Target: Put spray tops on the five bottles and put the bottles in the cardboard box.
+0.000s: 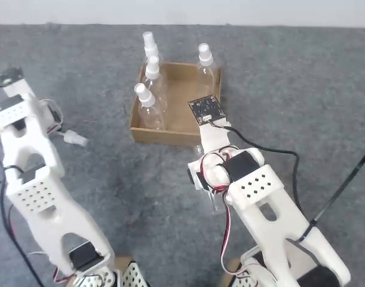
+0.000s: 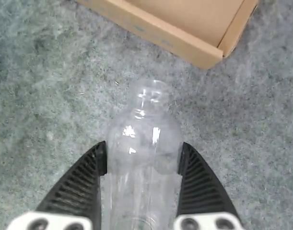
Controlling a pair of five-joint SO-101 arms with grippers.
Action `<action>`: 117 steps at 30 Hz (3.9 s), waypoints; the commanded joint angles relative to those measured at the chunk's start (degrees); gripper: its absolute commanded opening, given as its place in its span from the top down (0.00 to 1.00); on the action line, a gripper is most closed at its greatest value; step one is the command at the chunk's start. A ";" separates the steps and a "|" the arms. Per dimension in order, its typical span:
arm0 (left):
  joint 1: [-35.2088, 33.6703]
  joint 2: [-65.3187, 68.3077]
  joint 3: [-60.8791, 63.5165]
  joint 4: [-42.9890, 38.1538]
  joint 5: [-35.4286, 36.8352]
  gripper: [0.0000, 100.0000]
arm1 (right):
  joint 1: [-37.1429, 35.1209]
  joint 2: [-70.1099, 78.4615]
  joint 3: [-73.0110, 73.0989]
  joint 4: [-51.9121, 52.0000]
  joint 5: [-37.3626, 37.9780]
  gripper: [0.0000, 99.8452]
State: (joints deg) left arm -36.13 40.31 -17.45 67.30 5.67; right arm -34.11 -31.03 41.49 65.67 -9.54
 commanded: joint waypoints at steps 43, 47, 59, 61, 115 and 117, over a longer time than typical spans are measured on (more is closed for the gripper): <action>-10.37 -6.24 -9.89 16.35 -7.38 0.88 | 0.57 -2.51 -0.70 -0.75 -0.26 0.98; -11.96 -0.88 -10.15 13.54 -7.47 0.88 | 0.57 -2.33 -0.70 -0.75 -0.26 0.98; -14.33 0.79 -9.98 29.36 -19.87 0.89 | 0.57 -2.42 -0.70 -0.84 -0.26 0.98; -14.59 0.79 -9.98 31.65 -21.27 0.89 | 0.57 -2.42 -0.70 -0.84 -0.26 0.98; 2.81 -17.32 8.40 24.09 -64.70 0.78 | 0.75 -2.24 -0.70 -0.84 -0.26 0.98; 2.81 -14.86 6.73 22.51 -64.70 0.78 | 0.75 -2.24 -0.70 -0.84 -0.26 0.98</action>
State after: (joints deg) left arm -33.23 23.34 -6.29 93.23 -58.33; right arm -34.11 -31.03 41.49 65.67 -9.54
